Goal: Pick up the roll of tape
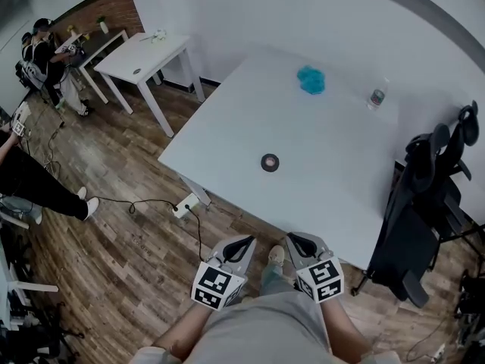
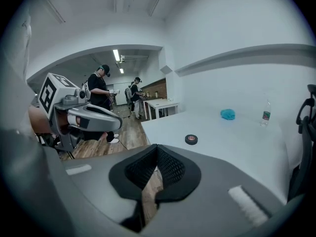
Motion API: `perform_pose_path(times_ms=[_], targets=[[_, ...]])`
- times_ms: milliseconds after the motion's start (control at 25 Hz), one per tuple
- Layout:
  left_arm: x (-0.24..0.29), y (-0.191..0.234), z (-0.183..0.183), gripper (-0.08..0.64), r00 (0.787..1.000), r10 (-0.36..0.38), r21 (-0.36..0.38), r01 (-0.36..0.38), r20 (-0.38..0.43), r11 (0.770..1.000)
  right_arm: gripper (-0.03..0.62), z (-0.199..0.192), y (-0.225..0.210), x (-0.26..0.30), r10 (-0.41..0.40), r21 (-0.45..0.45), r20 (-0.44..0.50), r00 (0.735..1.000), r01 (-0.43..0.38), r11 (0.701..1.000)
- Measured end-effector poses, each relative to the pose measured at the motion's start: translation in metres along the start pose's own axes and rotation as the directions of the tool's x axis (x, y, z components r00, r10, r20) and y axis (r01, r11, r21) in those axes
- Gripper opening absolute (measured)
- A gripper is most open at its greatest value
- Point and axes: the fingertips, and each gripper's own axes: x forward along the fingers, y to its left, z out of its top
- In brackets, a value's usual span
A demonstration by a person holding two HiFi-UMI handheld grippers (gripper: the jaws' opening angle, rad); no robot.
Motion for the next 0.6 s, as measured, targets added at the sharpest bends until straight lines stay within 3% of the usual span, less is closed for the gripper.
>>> perform_pose_path(times_ms=[600], targets=[[0.092, 0.049, 0.058, 0.020, 0.998, 0.068, -0.023, -0.068, 0.001, 0.997, 0.007, 0.050, -0.097, 0.055, 0.084, -0.008, 0.000, 0.996, -0.084, 0.996]])
